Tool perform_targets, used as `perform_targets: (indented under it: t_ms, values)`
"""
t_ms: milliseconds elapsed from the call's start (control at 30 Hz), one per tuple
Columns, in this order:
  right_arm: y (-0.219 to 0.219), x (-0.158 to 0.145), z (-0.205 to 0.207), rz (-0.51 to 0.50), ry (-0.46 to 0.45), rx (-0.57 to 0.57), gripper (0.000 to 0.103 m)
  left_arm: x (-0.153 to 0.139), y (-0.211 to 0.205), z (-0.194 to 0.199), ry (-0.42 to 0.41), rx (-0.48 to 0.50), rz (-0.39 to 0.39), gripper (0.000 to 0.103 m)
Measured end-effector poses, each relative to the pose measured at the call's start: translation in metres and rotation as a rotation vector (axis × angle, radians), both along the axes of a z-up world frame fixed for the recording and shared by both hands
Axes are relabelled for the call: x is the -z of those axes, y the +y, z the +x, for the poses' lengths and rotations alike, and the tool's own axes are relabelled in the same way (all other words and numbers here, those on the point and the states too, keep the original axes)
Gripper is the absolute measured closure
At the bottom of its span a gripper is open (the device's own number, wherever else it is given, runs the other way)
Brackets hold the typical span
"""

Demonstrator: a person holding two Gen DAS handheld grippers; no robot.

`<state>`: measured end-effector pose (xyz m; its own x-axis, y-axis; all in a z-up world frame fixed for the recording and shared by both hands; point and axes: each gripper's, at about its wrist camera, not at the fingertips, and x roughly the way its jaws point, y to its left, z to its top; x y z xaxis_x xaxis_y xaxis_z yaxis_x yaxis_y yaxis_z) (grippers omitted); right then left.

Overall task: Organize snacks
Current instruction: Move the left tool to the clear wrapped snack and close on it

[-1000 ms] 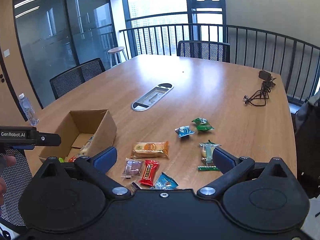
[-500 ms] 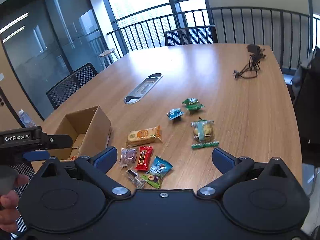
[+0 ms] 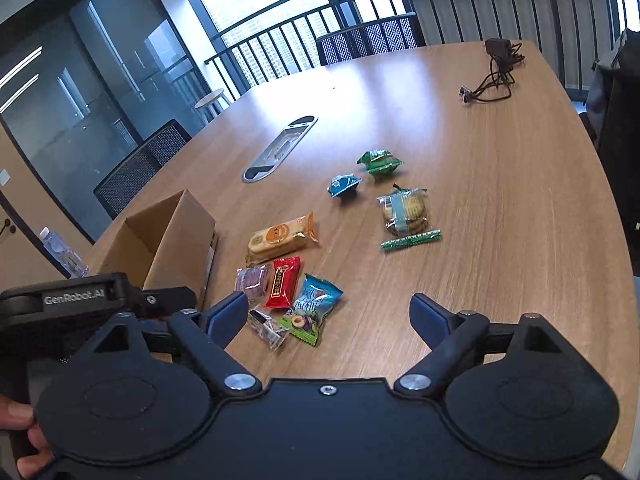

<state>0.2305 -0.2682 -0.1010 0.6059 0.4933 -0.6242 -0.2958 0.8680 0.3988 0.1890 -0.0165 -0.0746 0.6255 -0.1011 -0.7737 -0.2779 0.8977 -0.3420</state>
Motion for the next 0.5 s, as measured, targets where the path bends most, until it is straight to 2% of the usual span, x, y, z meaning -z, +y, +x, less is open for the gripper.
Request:
perform_targets:
  t_ms: [200, 333, 500]
  values:
    - [0.001, 0.015, -0.001, -0.008, 0.007, -0.005, 0.023, 0.022, 0.0, 0.007, 0.032, -0.032, -0.044, 0.037]
    - [0.0, 0.025, -0.001, 0.006, 0.035, 0.005, 0.029, 0.036, -0.001, 0.013, 0.058, -0.058, -0.061, 0.04]
    - [0.003, 0.031, 0.001, -0.004, 0.053, 0.006, 0.03, 0.051, -0.006, 0.021, 0.08, -0.08, -0.067, 0.044]
